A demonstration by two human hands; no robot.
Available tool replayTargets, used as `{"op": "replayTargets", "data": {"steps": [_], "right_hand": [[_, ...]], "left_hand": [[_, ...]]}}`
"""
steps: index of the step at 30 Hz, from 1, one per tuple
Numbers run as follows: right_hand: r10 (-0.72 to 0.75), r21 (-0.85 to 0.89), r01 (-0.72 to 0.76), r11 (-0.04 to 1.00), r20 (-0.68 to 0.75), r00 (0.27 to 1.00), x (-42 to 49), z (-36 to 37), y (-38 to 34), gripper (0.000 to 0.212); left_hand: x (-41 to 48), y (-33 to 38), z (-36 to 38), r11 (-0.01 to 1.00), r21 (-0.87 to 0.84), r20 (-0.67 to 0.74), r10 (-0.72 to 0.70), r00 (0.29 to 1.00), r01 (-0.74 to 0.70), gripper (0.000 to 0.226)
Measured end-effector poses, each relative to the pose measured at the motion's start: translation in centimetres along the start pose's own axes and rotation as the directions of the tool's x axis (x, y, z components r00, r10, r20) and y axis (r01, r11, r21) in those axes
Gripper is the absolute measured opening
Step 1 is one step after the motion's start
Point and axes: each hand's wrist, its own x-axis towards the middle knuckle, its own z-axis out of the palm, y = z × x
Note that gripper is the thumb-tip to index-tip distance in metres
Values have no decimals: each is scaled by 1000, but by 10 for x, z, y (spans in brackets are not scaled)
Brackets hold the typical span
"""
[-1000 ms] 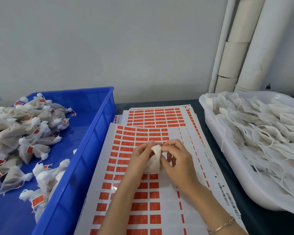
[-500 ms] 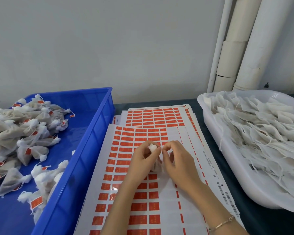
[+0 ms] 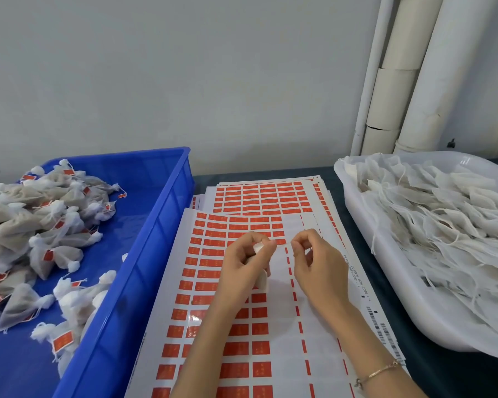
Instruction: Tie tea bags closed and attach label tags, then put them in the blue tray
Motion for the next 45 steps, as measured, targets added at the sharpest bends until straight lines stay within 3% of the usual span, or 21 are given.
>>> {"op": "replayTargets", "data": {"steps": [5,10,14,16,19,21,24,27,31,36,39,43,45], "right_hand": [[-6,30,6,1000,-11,1000,-1,-1,-2,8],[37,132,-34,991,-19,999,-1,-4,-3,10],[124,154,-138,978,102,987,1,0,1,8],[171,45,-178,983,129,977,1,2,5,9],[250,-335,-179,925,180,951,1,5,12,47],[312,-456,-187,870,216,925,3,9,14,66],[290,-473,-143,869,253,923,7,18,12,72],[288,-420,-191,887,181,940,14,23,8,71],[365,-545,-244,802,123,923,22,24,11,86],[306,-437,-227,871,119,945,26,20,14,76],[334,-150,-319,936,90,938,29,16,15,69],[437,140,-435,889,24,899,40,6,15,72],[540,211,-545,812,85,837,44,-1,16,75]], "left_hand": [[2,-6,-3,1000,16,-50,3,999,-2,10],[4,-18,-1,958,279,-17,-60,998,63,5],[5,-16,-5,988,123,-110,-77,991,91,18],[6,-17,-6,989,71,-165,-116,980,129,17],[8,-22,-2,978,108,-215,-154,965,180,15],[10,-24,1,972,112,-231,-176,957,205,15],[11,-26,3,967,126,-253,-183,950,220,15],[10,-28,3,967,124,-252,-188,949,225,15],[10,-29,3,967,116,-245,-195,950,228,14],[12,-30,3,960,144,-255,-199,946,241,14],[11,-31,4,961,136,-249,-202,947,241,15],[11,-31,2,965,130,-251,-191,949,228,14],[10,-31,2,967,127,-257,-184,949,222,15]]}}
